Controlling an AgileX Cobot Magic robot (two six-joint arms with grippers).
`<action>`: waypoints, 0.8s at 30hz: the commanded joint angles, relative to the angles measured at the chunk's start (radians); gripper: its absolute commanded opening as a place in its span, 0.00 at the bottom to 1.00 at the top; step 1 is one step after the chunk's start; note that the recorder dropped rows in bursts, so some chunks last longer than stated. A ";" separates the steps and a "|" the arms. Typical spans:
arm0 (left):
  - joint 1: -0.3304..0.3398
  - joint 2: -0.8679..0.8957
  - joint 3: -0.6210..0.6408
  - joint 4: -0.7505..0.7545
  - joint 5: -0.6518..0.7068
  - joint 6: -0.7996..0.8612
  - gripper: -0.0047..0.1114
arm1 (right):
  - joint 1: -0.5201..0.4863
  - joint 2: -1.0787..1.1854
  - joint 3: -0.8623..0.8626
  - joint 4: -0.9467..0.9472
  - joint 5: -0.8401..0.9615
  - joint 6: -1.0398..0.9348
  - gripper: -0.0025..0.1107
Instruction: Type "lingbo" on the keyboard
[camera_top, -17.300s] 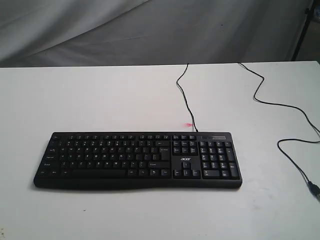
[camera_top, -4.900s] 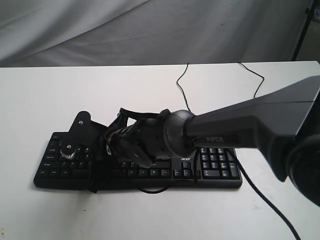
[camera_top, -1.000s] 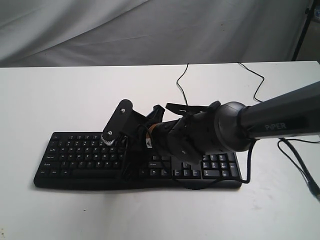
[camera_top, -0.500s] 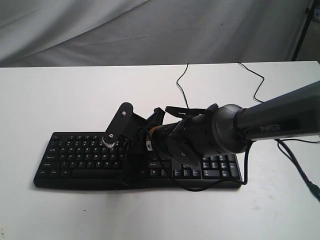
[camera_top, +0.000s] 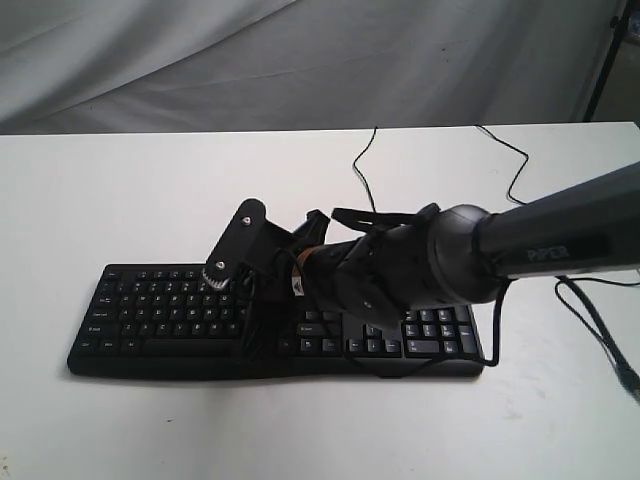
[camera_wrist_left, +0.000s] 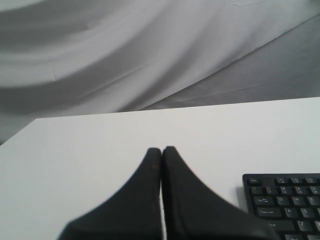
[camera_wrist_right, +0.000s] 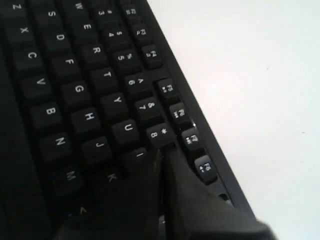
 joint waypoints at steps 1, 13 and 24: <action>-0.004 0.003 0.005 -0.001 -0.004 -0.003 0.05 | 0.000 -0.046 0.001 -0.005 0.013 0.001 0.02; -0.004 0.003 0.005 -0.001 -0.004 -0.003 0.05 | 0.000 -0.179 0.138 -0.005 -0.012 0.024 0.02; -0.004 0.003 0.005 -0.001 -0.004 -0.003 0.05 | 0.000 -0.688 0.469 0.063 -0.018 0.040 0.02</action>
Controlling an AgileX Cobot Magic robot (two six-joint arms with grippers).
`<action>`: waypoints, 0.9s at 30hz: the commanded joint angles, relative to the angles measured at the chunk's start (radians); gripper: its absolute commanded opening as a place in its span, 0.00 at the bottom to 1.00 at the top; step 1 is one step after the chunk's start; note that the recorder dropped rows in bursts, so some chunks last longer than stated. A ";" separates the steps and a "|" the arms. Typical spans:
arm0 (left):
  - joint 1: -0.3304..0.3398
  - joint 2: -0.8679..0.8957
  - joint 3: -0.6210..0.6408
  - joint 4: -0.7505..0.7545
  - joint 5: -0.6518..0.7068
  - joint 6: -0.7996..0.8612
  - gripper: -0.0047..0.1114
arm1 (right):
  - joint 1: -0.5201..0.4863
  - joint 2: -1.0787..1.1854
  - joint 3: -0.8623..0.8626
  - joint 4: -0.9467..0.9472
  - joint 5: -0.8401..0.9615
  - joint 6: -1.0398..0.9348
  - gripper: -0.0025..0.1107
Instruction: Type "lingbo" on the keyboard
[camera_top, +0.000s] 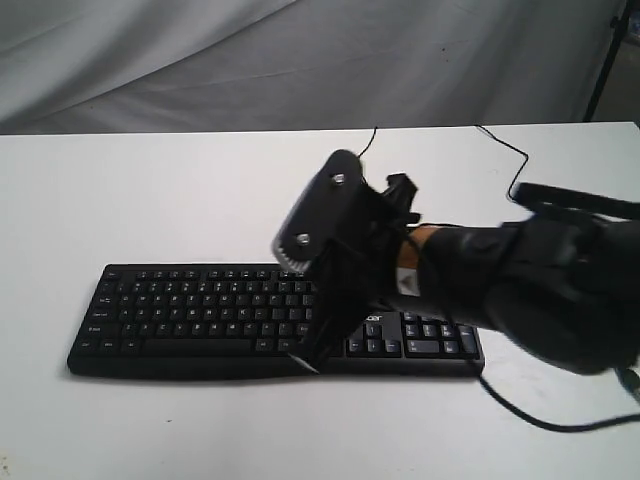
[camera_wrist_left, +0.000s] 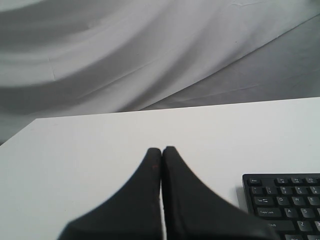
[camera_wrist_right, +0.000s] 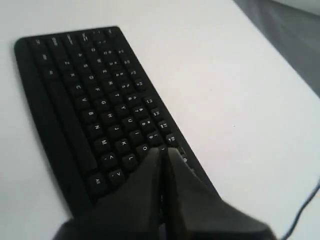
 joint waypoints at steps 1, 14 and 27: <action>-0.004 0.003 0.005 -0.001 -0.004 -0.003 0.05 | 0.000 -0.240 0.145 0.040 -0.010 0.025 0.02; -0.004 0.003 0.005 -0.001 -0.004 -0.003 0.05 | 0.000 -0.838 0.428 0.089 0.004 0.050 0.02; -0.004 0.003 0.005 -0.001 -0.004 -0.003 0.05 | 0.000 -0.941 0.428 0.089 0.009 0.050 0.02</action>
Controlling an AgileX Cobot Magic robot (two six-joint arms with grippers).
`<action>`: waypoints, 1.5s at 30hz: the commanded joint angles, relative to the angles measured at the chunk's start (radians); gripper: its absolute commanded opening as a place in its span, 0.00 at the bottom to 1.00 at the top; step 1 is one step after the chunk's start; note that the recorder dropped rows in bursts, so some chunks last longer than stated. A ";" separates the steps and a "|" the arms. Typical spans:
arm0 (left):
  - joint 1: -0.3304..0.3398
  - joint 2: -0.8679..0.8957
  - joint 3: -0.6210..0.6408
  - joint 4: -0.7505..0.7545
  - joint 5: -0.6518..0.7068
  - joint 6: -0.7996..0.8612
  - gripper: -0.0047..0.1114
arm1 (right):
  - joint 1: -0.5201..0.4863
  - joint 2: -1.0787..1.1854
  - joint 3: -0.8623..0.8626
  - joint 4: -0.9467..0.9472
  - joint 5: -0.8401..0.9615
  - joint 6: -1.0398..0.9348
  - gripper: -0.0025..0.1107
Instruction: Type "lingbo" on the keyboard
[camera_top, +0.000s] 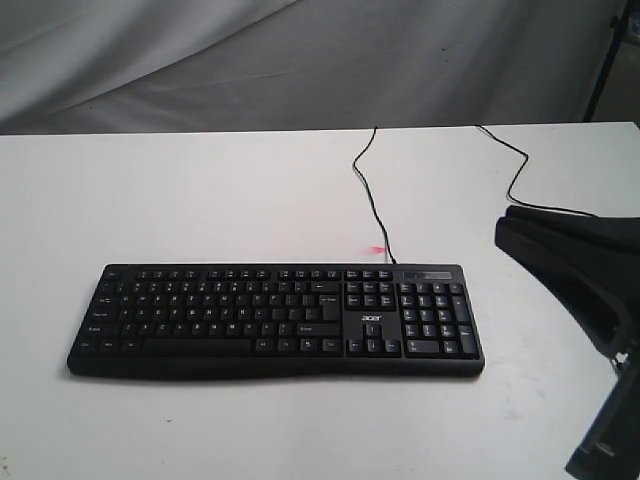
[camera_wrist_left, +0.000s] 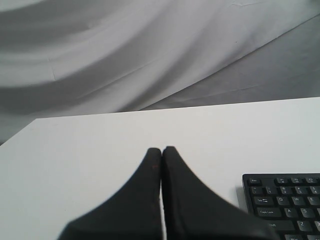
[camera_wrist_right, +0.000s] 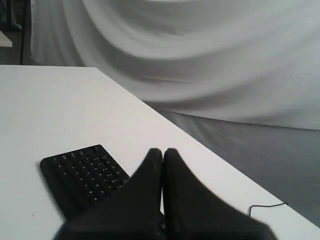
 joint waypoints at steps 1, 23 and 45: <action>-0.004 0.003 0.005 -0.001 -0.004 -0.003 0.05 | 0.000 -0.004 0.008 0.007 0.000 0.005 0.02; -0.004 0.003 0.005 -0.001 -0.004 -0.003 0.05 | -0.444 -0.490 0.008 0.007 0.441 0.002 0.02; -0.004 0.003 0.005 -0.001 -0.004 -0.003 0.05 | -0.467 -0.549 0.331 0.010 0.230 0.051 0.02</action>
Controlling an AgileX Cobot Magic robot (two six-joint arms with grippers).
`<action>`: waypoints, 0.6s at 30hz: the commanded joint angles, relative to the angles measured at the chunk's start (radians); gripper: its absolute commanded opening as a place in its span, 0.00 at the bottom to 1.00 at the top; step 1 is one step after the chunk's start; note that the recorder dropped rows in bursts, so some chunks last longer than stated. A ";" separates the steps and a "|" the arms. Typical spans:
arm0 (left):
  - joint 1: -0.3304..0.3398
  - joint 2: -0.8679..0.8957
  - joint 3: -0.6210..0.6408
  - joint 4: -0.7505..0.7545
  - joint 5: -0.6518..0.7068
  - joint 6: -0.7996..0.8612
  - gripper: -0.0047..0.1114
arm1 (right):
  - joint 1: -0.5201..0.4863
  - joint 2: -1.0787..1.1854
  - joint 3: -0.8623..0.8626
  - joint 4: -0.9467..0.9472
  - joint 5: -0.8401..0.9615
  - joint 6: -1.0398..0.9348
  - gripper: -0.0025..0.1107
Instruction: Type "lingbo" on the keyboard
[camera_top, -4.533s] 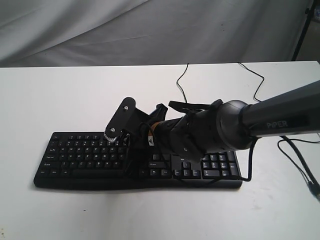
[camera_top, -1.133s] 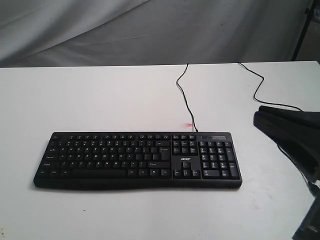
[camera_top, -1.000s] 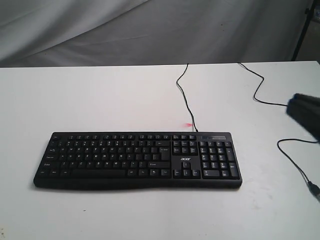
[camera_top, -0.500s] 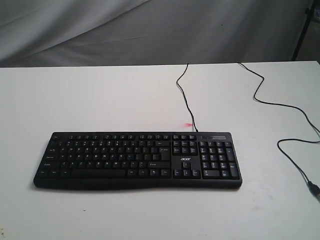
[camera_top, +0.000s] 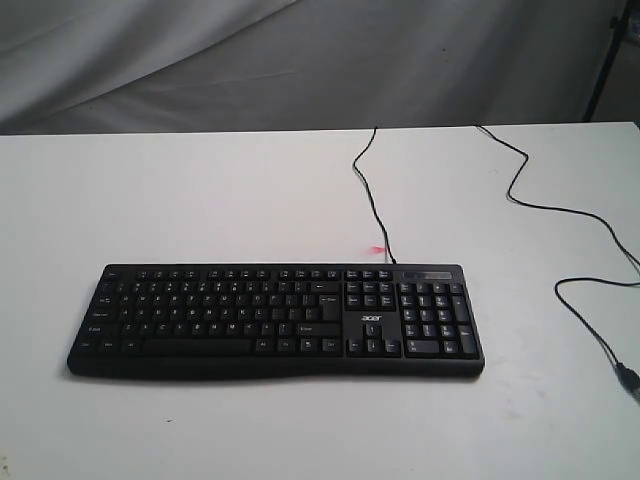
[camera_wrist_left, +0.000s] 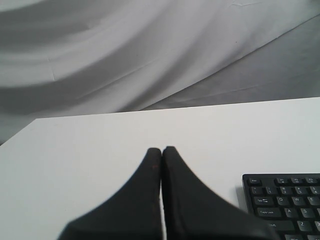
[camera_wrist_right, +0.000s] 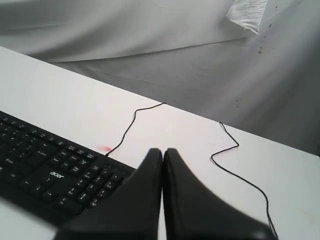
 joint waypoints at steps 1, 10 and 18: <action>-0.004 0.003 0.005 -0.001 -0.004 -0.003 0.05 | -0.007 -0.005 0.112 0.004 -0.153 0.009 0.02; -0.004 0.003 0.005 -0.001 -0.004 -0.003 0.05 | -0.007 -0.005 0.127 0.012 -0.102 0.009 0.02; -0.004 0.003 0.005 -0.001 -0.004 -0.003 0.05 | -0.007 -0.005 0.127 0.012 -0.106 0.009 0.02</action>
